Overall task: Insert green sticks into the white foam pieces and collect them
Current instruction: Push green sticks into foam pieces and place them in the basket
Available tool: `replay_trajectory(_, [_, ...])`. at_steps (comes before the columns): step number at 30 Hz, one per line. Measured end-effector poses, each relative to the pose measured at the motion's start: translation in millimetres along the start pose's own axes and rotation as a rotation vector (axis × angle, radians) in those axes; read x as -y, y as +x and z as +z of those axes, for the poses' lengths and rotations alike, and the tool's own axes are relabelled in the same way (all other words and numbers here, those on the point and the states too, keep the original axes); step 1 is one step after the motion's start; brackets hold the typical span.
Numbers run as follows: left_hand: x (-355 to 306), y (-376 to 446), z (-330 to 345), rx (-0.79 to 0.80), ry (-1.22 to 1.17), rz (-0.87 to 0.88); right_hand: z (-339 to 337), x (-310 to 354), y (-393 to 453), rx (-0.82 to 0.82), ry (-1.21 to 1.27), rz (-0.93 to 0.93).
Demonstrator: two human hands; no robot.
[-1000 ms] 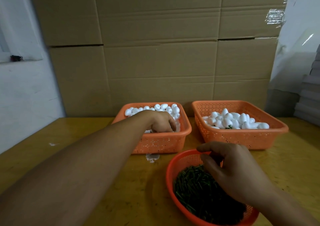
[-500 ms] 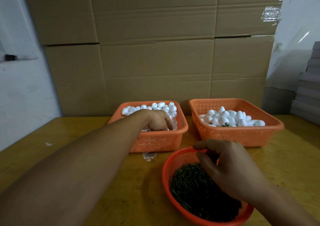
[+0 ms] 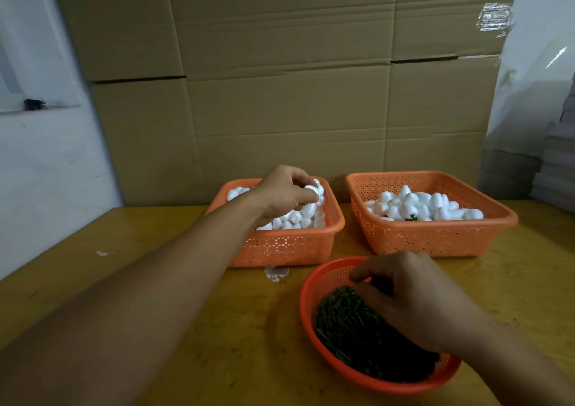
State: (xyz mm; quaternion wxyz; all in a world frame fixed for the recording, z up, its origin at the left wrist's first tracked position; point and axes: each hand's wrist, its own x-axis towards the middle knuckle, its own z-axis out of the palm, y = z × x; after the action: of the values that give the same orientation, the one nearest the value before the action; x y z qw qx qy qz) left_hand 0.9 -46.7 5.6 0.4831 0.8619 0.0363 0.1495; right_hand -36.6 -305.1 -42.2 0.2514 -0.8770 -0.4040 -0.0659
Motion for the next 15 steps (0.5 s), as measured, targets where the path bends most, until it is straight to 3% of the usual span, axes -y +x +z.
replay_trajectory(4, [-10,-32,3,0.003,-0.128,0.082,0,0,0,0.141,-0.066,0.031])
replay_trajectory(12, [-2,-101,38,0.065,-0.406,0.101,-1,6,-2,0.268,-0.135,0.052])
replay_trajectory(15, [-2,-118,49,0.100,-0.400,0.126,-1,11,-5,0.318,-0.196,0.040])
